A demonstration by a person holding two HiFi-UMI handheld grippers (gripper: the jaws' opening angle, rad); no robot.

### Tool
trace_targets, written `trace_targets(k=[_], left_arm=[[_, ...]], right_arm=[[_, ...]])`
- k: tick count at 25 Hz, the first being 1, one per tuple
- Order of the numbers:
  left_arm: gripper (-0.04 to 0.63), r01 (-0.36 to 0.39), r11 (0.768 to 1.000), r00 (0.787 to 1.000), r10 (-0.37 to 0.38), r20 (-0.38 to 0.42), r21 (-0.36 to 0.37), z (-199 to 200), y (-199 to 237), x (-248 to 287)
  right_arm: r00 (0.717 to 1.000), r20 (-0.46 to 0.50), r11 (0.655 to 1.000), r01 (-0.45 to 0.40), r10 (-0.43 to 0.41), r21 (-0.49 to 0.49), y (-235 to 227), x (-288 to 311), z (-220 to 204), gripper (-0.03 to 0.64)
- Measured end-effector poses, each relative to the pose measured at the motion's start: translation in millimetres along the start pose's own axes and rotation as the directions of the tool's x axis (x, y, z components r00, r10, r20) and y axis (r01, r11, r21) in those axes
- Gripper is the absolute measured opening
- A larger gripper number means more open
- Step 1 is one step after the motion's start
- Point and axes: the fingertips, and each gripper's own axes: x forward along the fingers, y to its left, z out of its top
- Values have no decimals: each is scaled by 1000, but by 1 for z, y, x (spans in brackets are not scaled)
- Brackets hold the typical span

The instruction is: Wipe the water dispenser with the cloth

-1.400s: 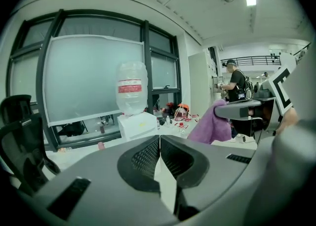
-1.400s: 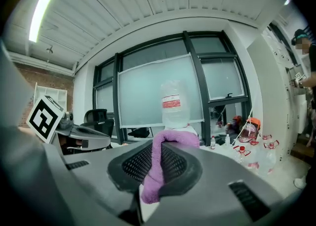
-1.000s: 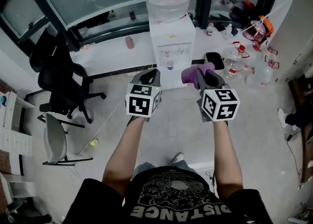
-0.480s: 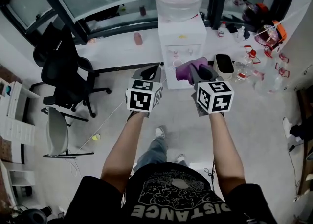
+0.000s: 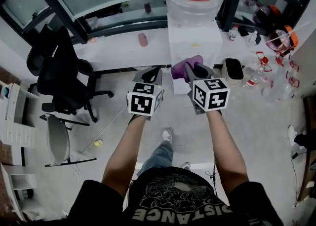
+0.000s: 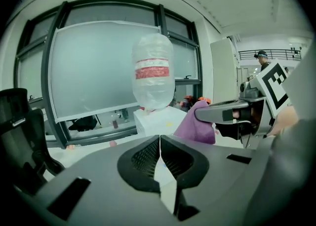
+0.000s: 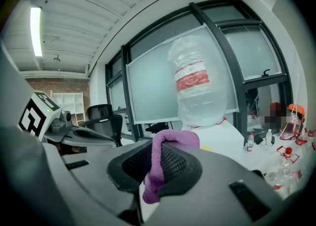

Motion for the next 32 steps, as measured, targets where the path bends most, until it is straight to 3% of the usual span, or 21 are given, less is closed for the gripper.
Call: trace_targets(k=[5, 15, 25, 32], left_arm=[[26, 19, 1000, 1000, -19, -23, -4, -5, 37, 46], [26, 128, 991, 990, -130, -52, -33, -9, 68, 125], [28, 158, 987, 984, -159, -81, -18, -25, 51, 170], [26, 120, 992, 990, -122, -74, -32, -19, 22, 184]], right_arm=[[1000, -24, 998, 16, -15, 56, -14, 68, -9, 32], [994, -90, 994, 62, -54, 91, -35, 159, -32, 32], [994, -93, 991, 61, -50, 119, -59, 184, -48, 32], [996, -90, 991, 31, -20, 132, -87, 169, -50, 32]])
